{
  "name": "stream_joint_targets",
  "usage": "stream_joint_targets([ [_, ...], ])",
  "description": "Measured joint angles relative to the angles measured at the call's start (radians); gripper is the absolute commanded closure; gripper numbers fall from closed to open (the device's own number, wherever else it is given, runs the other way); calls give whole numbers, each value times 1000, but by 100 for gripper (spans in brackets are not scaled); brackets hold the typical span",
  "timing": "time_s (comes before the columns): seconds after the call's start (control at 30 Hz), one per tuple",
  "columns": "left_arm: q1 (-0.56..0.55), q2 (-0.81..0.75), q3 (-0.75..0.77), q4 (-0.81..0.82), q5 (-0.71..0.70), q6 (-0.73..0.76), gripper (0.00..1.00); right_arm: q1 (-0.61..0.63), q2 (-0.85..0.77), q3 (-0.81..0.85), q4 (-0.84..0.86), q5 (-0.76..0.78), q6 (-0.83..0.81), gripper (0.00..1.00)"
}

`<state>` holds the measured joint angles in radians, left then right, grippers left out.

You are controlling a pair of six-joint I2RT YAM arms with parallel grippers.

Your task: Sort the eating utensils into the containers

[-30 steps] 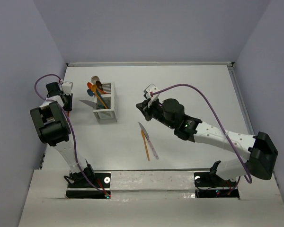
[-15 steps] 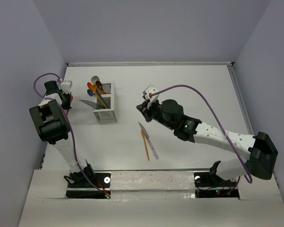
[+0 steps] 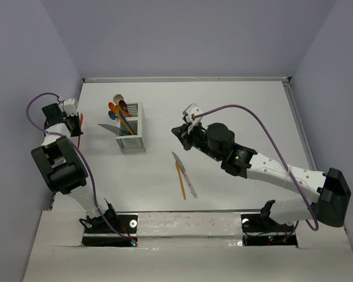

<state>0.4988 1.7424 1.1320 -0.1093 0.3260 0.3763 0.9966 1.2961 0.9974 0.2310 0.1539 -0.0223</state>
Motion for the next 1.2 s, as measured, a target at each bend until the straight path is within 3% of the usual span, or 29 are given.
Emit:
stream_joint_targets([
  [0.27,23,-76,0,12,43,-51,100,0,-2,0,-8,0,25,91],
  [0.4,50,-205,1,4,60,-79,100,0,2,23,-51,-6,58,77],
  [0.43,55,-249,5,4,61,-87,100,0,7,44,-67,-14,64,67],
  [0.5,60,-346,16,8,66,-104,100,0,18,82,-79,-33,78,59],
  [0.67,57,-555,99,29,94,-148,100,0,77,236,-104,-100,91,57],
  [0.77,57,-580,184,12,116,-153,100,0,116,309,-111,-136,102,54],
  [0.8,56,-576,213,-4,121,-151,86,0,125,317,-113,-143,105,52],
  [0.83,53,-551,244,-28,124,-148,86,0,128,319,-115,-147,106,51],
  [0.87,51,-526,262,-50,127,-134,66,0,131,319,-122,-152,109,50],
  [0.93,50,-474,271,-79,126,-122,48,0,138,319,-136,-158,109,48],
  [1.03,37,-362,248,-108,112,-97,37,0,148,316,-156,-163,109,48],
  [1.2,-3,-147,122,-149,49,-87,35,0,163,312,-182,-165,109,48],
])
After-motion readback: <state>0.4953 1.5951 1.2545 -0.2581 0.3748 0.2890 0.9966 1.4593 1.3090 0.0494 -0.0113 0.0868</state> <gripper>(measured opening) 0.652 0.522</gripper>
